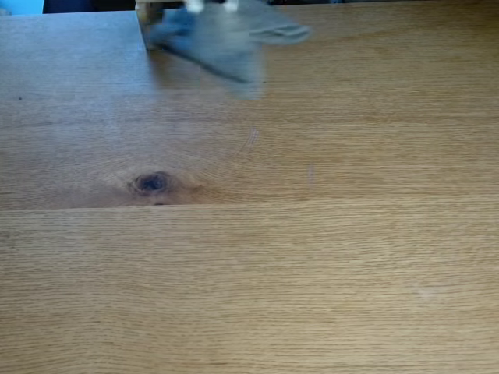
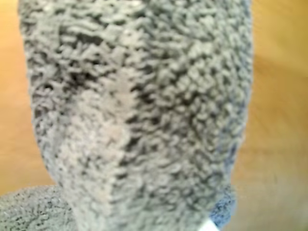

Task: Clean the area in front of the robot

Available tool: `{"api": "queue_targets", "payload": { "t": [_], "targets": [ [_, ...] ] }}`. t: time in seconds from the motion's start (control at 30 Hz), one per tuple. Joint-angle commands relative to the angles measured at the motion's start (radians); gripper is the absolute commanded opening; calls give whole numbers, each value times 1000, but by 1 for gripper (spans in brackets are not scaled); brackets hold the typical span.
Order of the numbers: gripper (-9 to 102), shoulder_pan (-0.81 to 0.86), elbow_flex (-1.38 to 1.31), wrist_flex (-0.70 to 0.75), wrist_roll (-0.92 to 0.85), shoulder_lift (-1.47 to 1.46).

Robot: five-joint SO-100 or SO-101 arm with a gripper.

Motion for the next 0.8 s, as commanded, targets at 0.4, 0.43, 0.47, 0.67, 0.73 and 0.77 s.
{"api": "queue_targets", "payload": {
  "t": [0.4,0.43,0.47,0.67,0.73,0.77],
  "targets": [
    [0,-184,-37,-417,-31,-710],
    [0,-181,-37,-463,-31,-749],
    [0,-179,-37,-511,-28,-782],
    [0,-158,-37,-769,57,-908],
    [0,-143,-38,-867,94,-931],
    [0,-132,-38,-919,107,-940]
  ]
}}
